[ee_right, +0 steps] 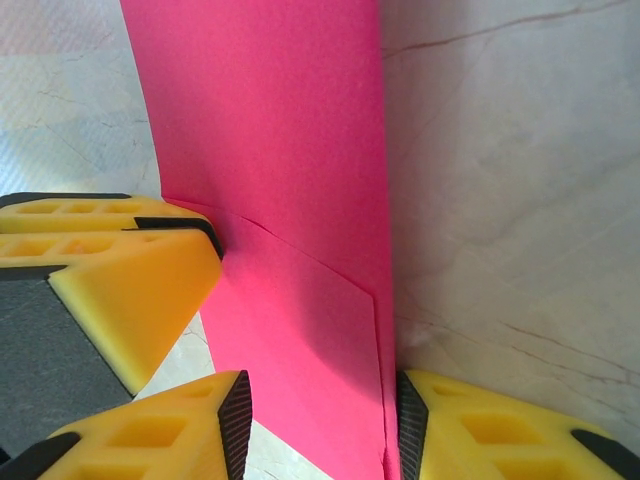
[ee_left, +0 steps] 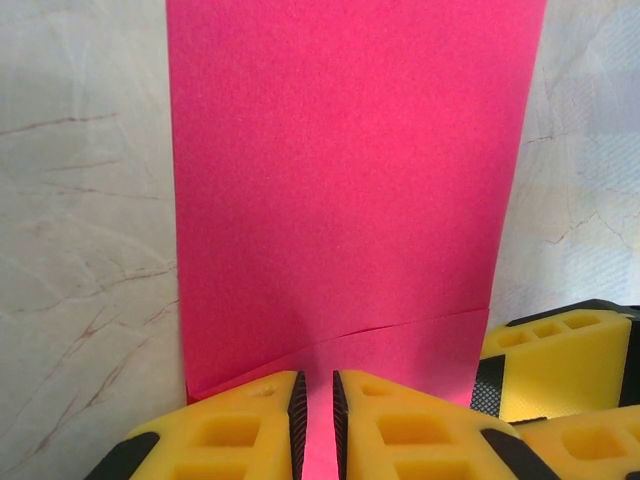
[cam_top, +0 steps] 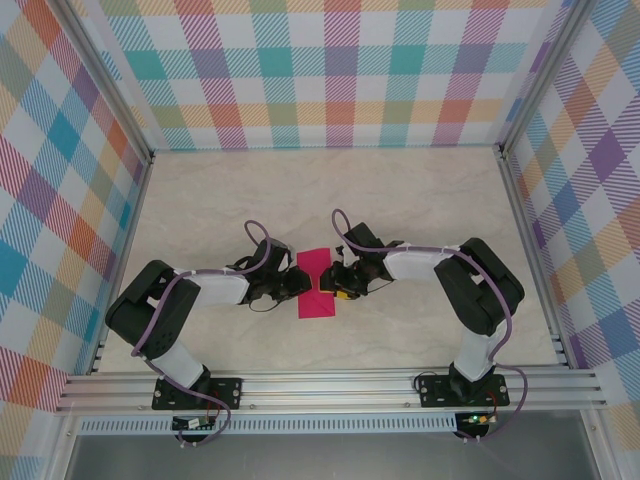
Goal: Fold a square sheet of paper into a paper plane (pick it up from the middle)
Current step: Turn over the paper at the center of the table.
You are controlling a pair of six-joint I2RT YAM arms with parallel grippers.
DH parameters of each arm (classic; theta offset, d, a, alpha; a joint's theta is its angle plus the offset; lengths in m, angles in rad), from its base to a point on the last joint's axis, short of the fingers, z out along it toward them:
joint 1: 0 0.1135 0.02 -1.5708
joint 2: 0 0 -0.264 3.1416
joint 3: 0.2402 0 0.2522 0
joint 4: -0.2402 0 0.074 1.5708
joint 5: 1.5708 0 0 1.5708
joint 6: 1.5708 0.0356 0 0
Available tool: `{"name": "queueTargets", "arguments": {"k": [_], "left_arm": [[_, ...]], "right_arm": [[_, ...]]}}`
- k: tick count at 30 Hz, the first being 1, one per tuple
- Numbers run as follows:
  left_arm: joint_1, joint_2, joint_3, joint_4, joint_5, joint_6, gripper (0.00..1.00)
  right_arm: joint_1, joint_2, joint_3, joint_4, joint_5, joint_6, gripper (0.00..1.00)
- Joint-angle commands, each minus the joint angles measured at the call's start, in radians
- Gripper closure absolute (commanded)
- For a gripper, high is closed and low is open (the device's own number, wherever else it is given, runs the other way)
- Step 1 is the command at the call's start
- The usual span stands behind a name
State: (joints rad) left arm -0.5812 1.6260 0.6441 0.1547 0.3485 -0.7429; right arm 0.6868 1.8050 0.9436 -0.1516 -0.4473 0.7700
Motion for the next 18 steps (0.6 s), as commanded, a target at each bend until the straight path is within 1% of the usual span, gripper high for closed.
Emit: {"name": "queueTargets", "arguments": {"k": [1, 4, 8, 14, 18], "left_arm": [[-0.008, 0.023, 0.005, -0.055, -0.023, 0.013, 0.82], [-0.008, 0.017, 0.007, -0.057, -0.025, 0.012, 0.82], [-0.008, 0.003, 0.008, -0.051, -0.023, 0.004, 0.82], [-0.008, -0.054, 0.0, -0.039, -0.014, -0.009, 0.81], [-0.008, -0.101, -0.002, -0.068, -0.031, -0.005, 0.8]], "right_arm": [[-0.002, -0.016, -0.018, 0.025, -0.028, -0.004, 0.57], [-0.006, -0.031, -0.038, 0.049, -0.039, -0.006, 0.59], [-0.01, -0.051, -0.057, 0.063, -0.052, -0.015, 0.66], [-0.013, -0.07, -0.074, 0.092, -0.082, -0.034, 0.79], [-0.014, -0.075, -0.066, 0.086, -0.087, -0.042, 0.87]]}}
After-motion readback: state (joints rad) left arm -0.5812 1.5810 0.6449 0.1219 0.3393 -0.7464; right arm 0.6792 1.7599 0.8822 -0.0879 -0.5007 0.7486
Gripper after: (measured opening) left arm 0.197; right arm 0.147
